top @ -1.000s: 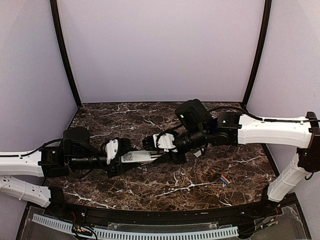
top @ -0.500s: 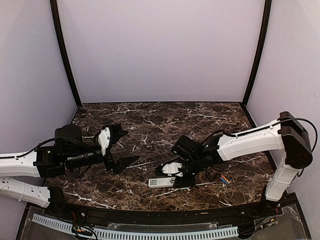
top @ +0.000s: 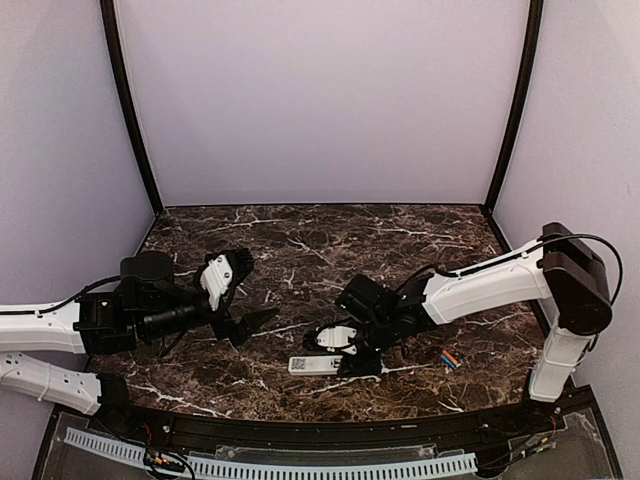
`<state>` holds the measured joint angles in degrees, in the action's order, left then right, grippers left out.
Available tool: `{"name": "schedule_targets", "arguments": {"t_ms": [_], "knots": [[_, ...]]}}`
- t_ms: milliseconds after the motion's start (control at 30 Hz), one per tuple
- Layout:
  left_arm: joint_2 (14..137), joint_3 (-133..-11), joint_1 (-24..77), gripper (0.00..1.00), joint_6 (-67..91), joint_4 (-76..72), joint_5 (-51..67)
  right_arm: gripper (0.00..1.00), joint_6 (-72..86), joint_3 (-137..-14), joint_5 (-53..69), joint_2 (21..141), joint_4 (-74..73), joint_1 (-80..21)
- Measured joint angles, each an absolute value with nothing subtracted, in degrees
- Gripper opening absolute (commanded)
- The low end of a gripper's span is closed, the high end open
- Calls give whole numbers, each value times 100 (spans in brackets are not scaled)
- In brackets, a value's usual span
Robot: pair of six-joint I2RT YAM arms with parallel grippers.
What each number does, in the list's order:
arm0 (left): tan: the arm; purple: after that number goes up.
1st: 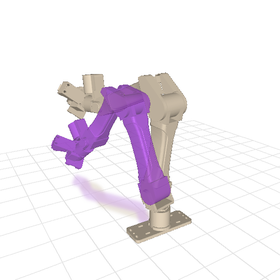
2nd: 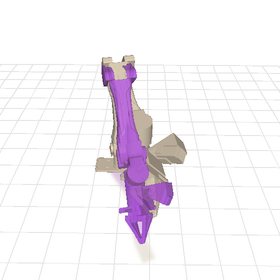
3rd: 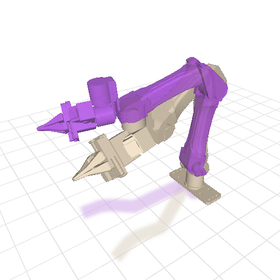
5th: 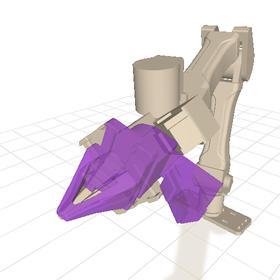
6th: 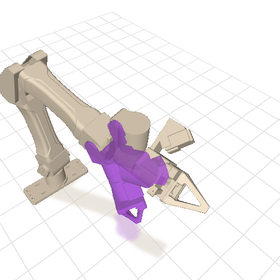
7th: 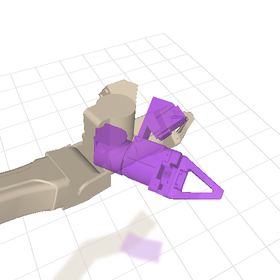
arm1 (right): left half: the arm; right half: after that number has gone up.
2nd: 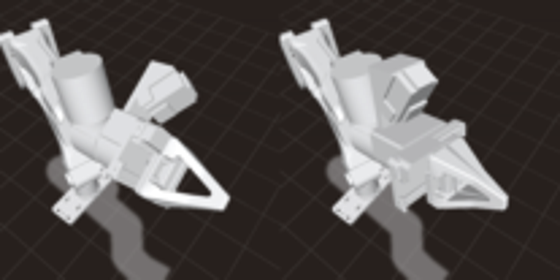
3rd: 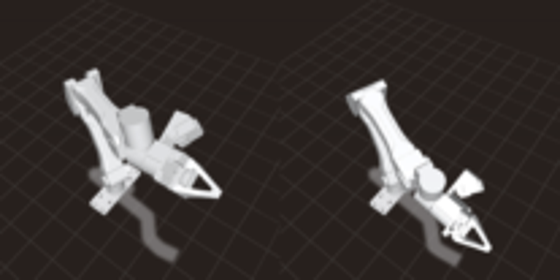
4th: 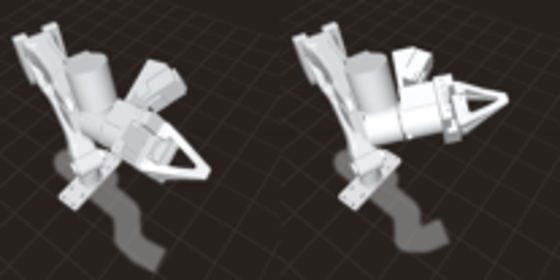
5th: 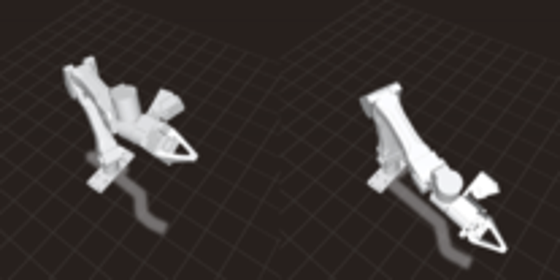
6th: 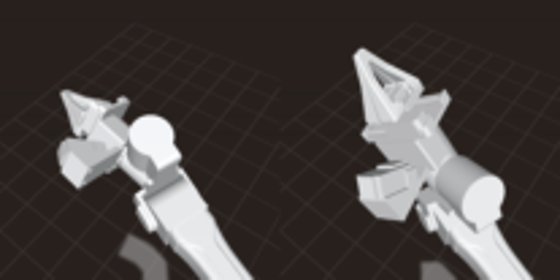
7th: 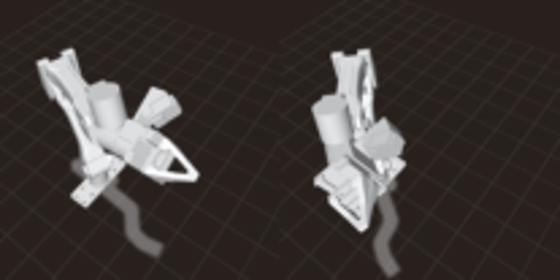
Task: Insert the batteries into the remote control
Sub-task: Place the remote control without batteries at the center of the board.
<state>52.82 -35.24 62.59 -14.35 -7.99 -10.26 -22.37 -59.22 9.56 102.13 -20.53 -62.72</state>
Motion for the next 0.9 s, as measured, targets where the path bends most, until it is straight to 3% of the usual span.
{"name": "schedule_targets", "arguments": {"t_ms": [200, 667, 833, 900], "knots": [[5282, -3524, 6259, 93, -1439, -799, -1068, 40, -2298, -5981, 996, 10390, -1953, -6272], [5245, -3524, 6259, 94, -1441, -690, -1146, 63, -2783, -6195, 954, 10556, -2029, -6248], [5245, -3524, 6259, 94, -1457, -661, -1146, 65, -2792, -6394, 947, 10521, -2408, -6241], [5245, -3527, 6259, 94, -1457, -650, -1146, 61, -2650, -6545, 982, 10383, -2596, -6211]]}}
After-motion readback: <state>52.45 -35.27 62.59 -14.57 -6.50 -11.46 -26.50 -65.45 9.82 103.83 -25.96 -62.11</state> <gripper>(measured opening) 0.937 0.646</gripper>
